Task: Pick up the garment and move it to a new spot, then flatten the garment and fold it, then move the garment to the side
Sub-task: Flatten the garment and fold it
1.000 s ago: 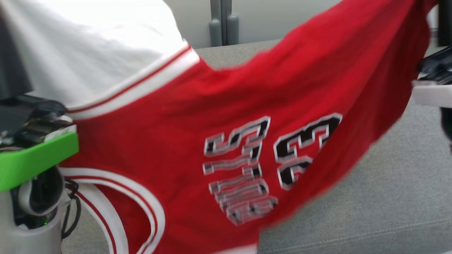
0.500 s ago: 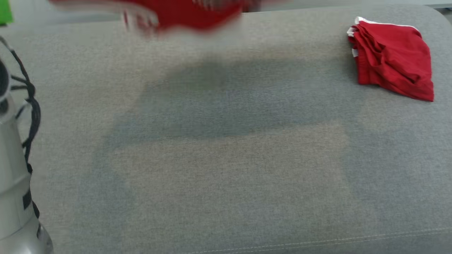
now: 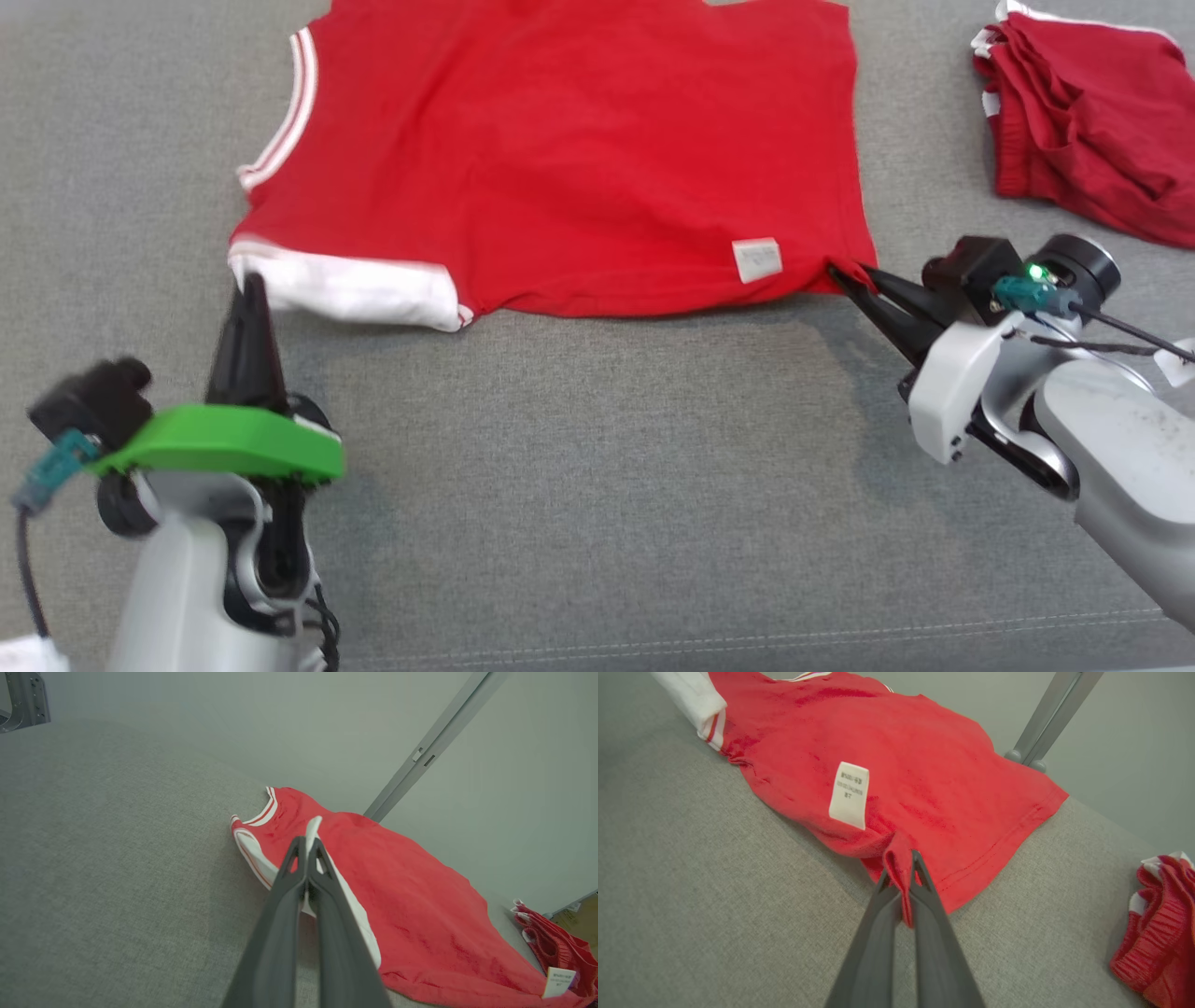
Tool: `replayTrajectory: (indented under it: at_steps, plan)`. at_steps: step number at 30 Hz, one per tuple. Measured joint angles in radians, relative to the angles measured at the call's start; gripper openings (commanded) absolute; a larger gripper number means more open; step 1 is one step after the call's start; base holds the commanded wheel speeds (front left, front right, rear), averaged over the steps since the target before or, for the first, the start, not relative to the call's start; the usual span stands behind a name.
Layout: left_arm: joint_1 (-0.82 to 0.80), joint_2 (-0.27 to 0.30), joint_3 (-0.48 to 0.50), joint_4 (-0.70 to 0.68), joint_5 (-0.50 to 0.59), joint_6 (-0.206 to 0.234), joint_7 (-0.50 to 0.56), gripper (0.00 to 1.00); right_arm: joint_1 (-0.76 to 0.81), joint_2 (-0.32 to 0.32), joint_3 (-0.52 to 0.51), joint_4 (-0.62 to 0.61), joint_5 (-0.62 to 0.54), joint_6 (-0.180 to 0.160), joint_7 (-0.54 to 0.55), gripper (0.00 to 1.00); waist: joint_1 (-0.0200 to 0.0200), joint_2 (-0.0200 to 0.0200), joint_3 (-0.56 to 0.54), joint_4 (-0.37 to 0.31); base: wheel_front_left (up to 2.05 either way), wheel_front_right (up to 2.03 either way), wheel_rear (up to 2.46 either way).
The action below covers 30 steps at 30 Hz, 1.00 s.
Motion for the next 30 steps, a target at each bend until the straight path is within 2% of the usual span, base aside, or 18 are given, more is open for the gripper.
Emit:
replayTrajectory:
  at_steps: [4,10,16,20,24,30]
  plan:
    - [0.031,-0.016,-0.009,0.035,-0.018,-0.001,-0.046,0.00,0.003,-0.022,0.018,0.029,-0.003,0.000,-0.045,0.00,0.0000,0.0000,0.024,0.007,0.00,0.00,0.00]
    - [0.032,-0.001,-0.012,0.068,-0.026,-0.053,-0.127,0.00,-0.032,-0.040,0.022,0.078,-0.020,0.000,-0.152,0.00,0.0000,0.0000,0.027,0.033,0.00,0.00,0.00]
    - [0.071,0.004,-0.032,0.072,-0.026,-0.091,-0.137,0.00,-0.028,-0.098,0.051,0.116,-0.029,0.000,-0.193,0.00,0.0000,0.0000,-0.016,0.037,0.00,0.00,0.00]
    - [0.145,0.004,-0.056,0.091,-0.026,-0.102,-0.137,0.00,0.018,-0.113,0.045,0.124,-0.021,0.000,-0.202,0.00,0.0000,0.0000,-0.051,0.041,0.00,0.00,0.00]
    - [0.248,0.005,-0.079,0.124,-0.021,-0.103,-0.145,0.00,0.108,-0.108,0.055,0.128,-0.017,0.001,-0.207,0.00,0.0000,0.0000,-0.094,0.048,0.00,0.00,0.00]
    - [0.305,0.007,-0.073,0.116,-0.022,-0.104,-0.146,0.00,0.191,-0.081,0.068,0.133,-0.011,0.001,-0.207,0.00,0.0000,0.0000,-0.135,0.046,0.00,0.00,0.00]
